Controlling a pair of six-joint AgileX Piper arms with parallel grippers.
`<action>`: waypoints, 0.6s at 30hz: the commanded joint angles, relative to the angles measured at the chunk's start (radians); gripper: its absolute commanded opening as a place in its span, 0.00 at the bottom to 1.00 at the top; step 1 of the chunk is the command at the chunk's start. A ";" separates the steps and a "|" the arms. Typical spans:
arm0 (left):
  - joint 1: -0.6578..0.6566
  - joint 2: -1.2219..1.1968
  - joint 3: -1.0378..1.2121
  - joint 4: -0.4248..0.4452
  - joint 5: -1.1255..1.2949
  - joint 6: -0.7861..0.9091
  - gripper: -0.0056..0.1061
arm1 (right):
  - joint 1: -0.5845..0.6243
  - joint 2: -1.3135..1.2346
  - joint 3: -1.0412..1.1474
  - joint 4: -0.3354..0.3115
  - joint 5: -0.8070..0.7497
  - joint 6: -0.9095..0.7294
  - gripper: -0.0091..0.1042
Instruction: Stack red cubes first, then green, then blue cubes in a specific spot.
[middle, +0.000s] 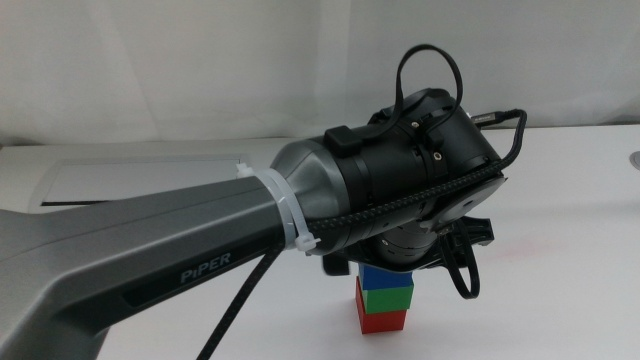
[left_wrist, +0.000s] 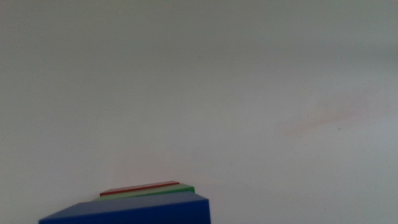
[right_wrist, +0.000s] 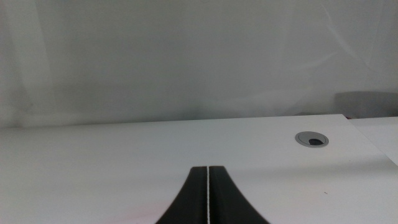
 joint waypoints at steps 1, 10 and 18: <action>0.002 0.000 -0.001 -0.006 0.054 -0.016 0.86 | 0.002 -0.004 0.042 -0.003 0.000 -0.007 0.07; 0.002 -0.059 -0.001 0.017 0.022 0.023 0.88 | 0.002 -0.004 0.042 -0.003 0.000 -0.007 0.07; 0.140 -0.279 -0.001 0.032 -0.099 0.252 0.88 | 0.002 -0.004 0.042 -0.003 0.000 -0.007 0.07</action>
